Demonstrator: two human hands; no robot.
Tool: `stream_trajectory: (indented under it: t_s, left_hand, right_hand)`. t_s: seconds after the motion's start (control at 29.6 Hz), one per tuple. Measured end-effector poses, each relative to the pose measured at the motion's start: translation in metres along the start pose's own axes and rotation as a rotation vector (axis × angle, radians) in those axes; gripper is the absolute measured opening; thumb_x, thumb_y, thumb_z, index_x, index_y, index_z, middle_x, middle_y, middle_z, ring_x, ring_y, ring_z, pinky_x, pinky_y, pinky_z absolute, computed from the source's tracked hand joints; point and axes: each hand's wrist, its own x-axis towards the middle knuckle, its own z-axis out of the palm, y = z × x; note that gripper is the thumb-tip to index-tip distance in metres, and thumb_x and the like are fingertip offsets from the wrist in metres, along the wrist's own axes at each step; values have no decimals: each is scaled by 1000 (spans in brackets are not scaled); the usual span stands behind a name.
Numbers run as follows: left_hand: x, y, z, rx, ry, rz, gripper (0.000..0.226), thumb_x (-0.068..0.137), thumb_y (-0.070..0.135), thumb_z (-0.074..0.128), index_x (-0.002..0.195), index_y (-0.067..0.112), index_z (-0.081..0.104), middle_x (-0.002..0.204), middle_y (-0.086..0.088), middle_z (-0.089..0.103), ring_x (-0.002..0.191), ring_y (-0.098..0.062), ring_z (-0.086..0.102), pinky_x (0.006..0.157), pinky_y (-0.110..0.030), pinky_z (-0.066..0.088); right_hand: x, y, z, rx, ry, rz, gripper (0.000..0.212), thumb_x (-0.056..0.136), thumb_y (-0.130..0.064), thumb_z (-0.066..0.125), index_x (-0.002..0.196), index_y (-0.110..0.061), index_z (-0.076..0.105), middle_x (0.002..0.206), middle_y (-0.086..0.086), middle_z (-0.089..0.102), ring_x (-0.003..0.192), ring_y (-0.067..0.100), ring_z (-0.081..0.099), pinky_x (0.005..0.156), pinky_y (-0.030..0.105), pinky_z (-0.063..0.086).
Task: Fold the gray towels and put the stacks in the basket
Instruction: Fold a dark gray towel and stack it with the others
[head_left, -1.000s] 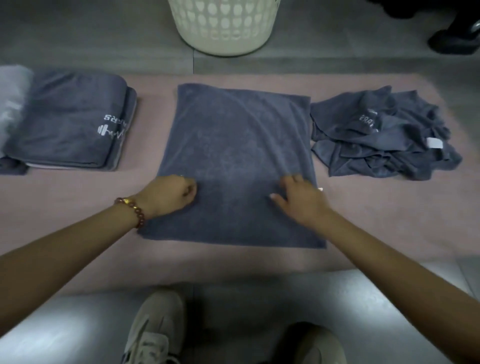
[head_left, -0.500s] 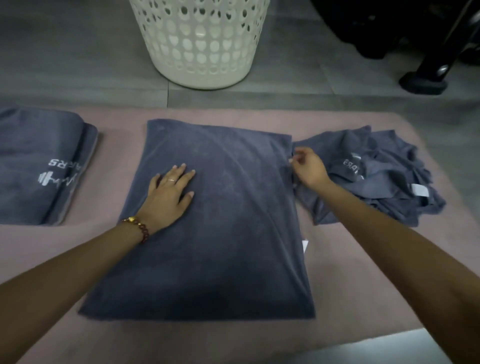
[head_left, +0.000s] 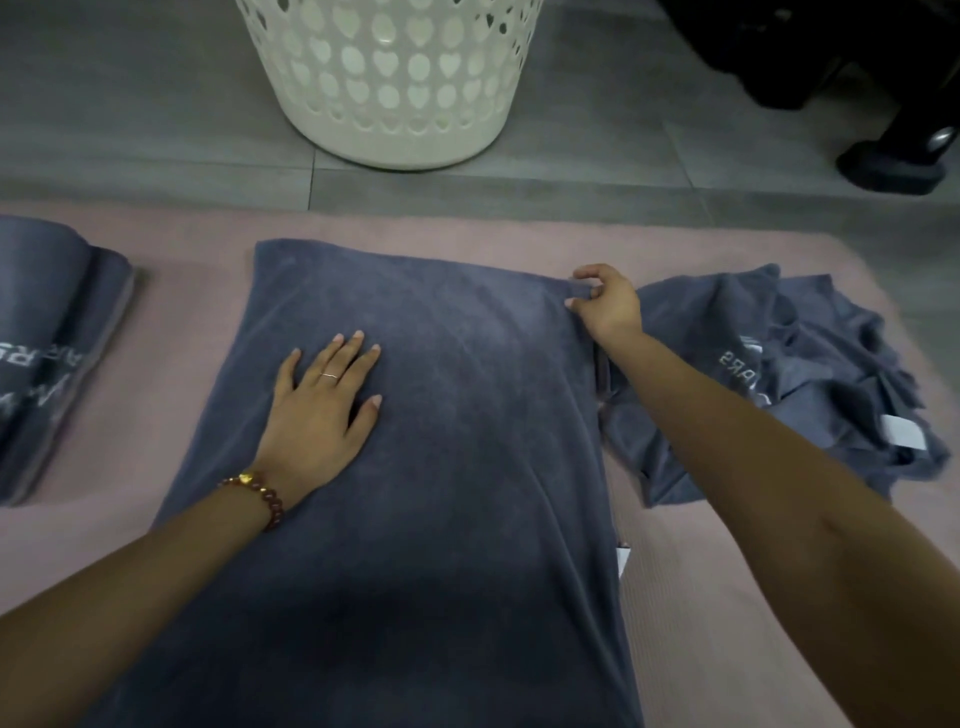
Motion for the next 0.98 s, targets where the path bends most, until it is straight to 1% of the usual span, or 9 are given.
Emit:
stream_trajectory:
  t_s: [0.07, 0.14, 0.27, 0.51, 0.64, 0.74, 0.81, 0.88, 0.98]
  left_hand:
    - [0, 0, 1, 5, 5, 5, 64, 90, 47, 20, 142, 15, 40, 150, -6, 36, 140, -21, 29, 113, -46, 9]
    - [0, -1, 2, 10, 10, 7, 63, 90, 46, 21, 142, 15, 40, 150, -6, 36, 140, -22, 30, 113, -46, 10]
    - [0, -1, 3, 6, 22, 14, 63, 90, 46, 22, 142, 15, 40, 149, -6, 36, 139, -22, 30, 113, -45, 9]
    - [1, 0, 4, 17, 15, 20, 64, 90, 47, 22, 142, 16, 39, 150, -6, 36, 139, -23, 30, 113, -46, 9]
    - [0, 5, 1, 60, -18, 115, 68, 86, 58, 26, 146, 25, 29, 156, -8, 21, 143, -33, 18, 108, -63, 6]
    - [10, 11, 2, 173, -44, 434, 73, 82, 65, 34, 146, 29, 30, 155, -3, 25, 141, -36, 21, 102, -72, 12]
    - [26, 7, 4, 173, -86, 480, 74, 82, 68, 31, 146, 30, 26, 154, 1, 27, 141, -35, 22, 101, -74, 14]
    - [48, -13, 5, 142, -134, 355, 76, 81, 71, 23, 148, 36, 14, 157, 6, 18, 145, -30, 12, 104, -71, 8]
    - [81, -51, 2, 110, -131, 122, 80, 77, 73, 10, 148, 37, 10, 158, 8, 10, 146, -24, 5, 110, -61, 1]
  right_hand:
    - [4, 2, 0, 69, 29, -10, 26, 84, 2, 57, 104, -9, 68, 95, 6, 67, 74, 2, 55, 62, 4, 40]
    - [8, 5, -2, 157, 77, 42, 22, 85, 1, 58, 98, -9, 72, 101, 8, 70, 79, 6, 58, 65, 2, 43]
    - [15, 8, -8, 202, 104, 155, 19, 86, 0, 59, 95, -9, 72, 97, 9, 70, 82, 13, 59, 70, 12, 49]
    - [4, 8, -6, -3, 146, 47, 24, 88, -5, 50, 87, -20, 69, 111, 7, 64, 95, 19, 59, 92, 30, 47]
    - [-40, -6, 13, -444, 207, -363, 40, 90, -31, 47, 127, -18, 55, 137, 13, 43, 128, 32, 38, 105, 42, 27]
    - [-88, -13, 41, -578, -147, -901, 61, 89, -54, 34, 143, -25, 37, 149, 10, 36, 138, 36, 30, 110, 57, 19]
    - [-104, -1, 43, -765, -308, -1103, 67, 89, -64, 28, 147, -31, 23, 154, 0, 28, 141, 35, 24, 107, 64, 12]
    - [-92, 9, 36, -830, -386, -1021, 70, 87, -71, 13, 148, -37, 10, 157, -8, 18, 143, 33, 18, 108, 64, 8]
    - [-49, 16, 19, -820, -303, -648, 72, 78, -75, -1, 144, -46, -4, 158, -14, 4, 146, 28, 6, 113, 58, 3]
